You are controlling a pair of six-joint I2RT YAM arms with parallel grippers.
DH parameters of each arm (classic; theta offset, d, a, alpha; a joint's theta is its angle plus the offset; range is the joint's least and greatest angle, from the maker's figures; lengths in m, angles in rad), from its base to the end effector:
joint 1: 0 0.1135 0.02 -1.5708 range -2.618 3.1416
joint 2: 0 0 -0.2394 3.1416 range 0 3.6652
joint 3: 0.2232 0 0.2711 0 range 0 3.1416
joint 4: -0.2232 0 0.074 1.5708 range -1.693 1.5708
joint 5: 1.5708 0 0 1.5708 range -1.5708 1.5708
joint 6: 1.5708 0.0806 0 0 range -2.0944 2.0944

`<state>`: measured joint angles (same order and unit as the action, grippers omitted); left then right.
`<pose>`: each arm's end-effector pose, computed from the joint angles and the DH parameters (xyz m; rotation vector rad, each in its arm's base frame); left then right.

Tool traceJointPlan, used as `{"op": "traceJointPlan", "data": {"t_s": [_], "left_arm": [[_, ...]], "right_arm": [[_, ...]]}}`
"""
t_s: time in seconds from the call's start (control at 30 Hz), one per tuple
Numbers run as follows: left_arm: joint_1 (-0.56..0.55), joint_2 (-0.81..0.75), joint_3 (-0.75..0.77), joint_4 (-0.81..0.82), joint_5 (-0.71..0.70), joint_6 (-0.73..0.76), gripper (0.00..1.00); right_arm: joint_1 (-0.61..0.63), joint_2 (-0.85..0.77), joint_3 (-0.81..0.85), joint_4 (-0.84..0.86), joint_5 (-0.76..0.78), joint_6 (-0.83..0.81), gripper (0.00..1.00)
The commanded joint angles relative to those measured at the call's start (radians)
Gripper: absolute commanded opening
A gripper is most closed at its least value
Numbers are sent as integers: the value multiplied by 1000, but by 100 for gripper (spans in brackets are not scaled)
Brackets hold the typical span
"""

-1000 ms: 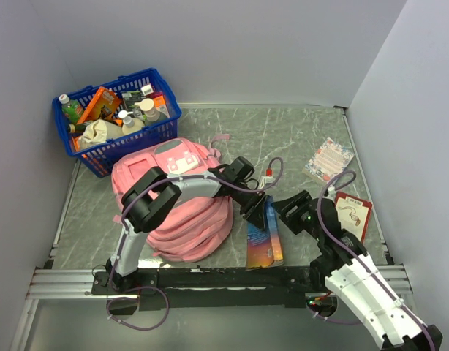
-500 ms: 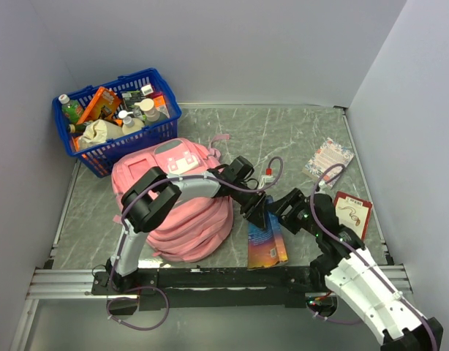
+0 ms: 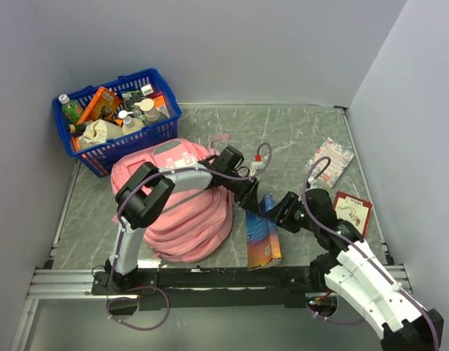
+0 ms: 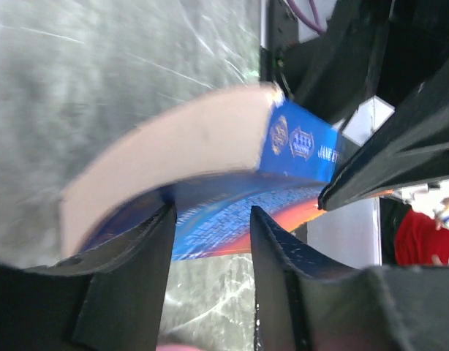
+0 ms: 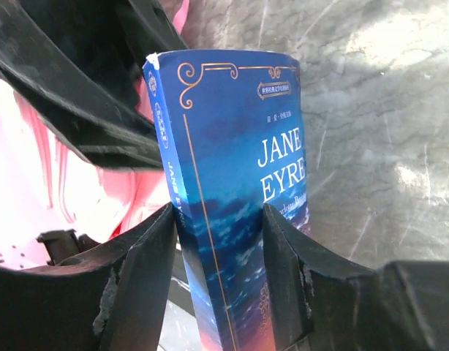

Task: Pack the student bag
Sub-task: Pick up the book from the center of the board.

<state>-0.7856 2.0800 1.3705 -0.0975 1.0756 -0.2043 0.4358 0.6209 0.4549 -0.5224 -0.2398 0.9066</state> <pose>0.2708 -0.3713 0.1147 1.2481 2.1509 -1.7307 0.1855 0.1075 0.1715 0.4316 2.3911 0.9413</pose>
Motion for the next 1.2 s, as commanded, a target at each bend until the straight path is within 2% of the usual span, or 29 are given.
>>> {"op": "traceJointPlan", "data": {"t_s": [0.0,0.07,0.1,0.2,0.3,0.43,0.47,0.57,0.6,0.67,0.7,0.77,0.83,0.9,0.93,1.17], "left_arm": [[26,-106,90,-80,-49,57,52],[36,-118,151,-137,-71,94,53],[37,-124,177,-227,-113,117,53],[48,-147,249,-350,-211,184,53],[54,-179,283,-419,-288,252,55],[62,-234,213,-427,-309,267,55],[68,-254,204,-429,-307,269,55],[97,-297,177,-473,-293,284,56],[104,-317,174,-494,-293,310,57],[112,-389,154,-586,-353,435,66],[114,-417,144,-632,-379,485,69],[112,-490,116,-707,-458,609,73],[112,-535,89,-858,-492,711,78],[108,-601,50,-948,-526,736,95],[103,-626,0,-959,-532,750,96],[-73,-857,-278,-774,-758,638,96]], "right_arm": [[11,62,25,-83,-89,-58,52],[11,74,54,-132,-63,-106,53],[11,76,65,-146,-55,-123,60],[11,76,82,-192,-32,-167,70],[9,91,93,-224,-35,-199,71],[9,91,88,-219,-44,-213,70],[9,94,88,-218,-47,-213,68],[9,96,85,-208,-47,-209,45],[7,94,82,-205,-47,-206,30],[9,88,74,-203,-29,-195,13],[9,86,71,-202,-26,-192,1],[9,71,59,-191,-20,-176,0],[9,57,53,-183,-15,-163,0],[7,54,51,-163,-9,-153,0],[9,56,51,-153,-12,-152,0],[7,51,85,-113,-24,-135,0]]}}
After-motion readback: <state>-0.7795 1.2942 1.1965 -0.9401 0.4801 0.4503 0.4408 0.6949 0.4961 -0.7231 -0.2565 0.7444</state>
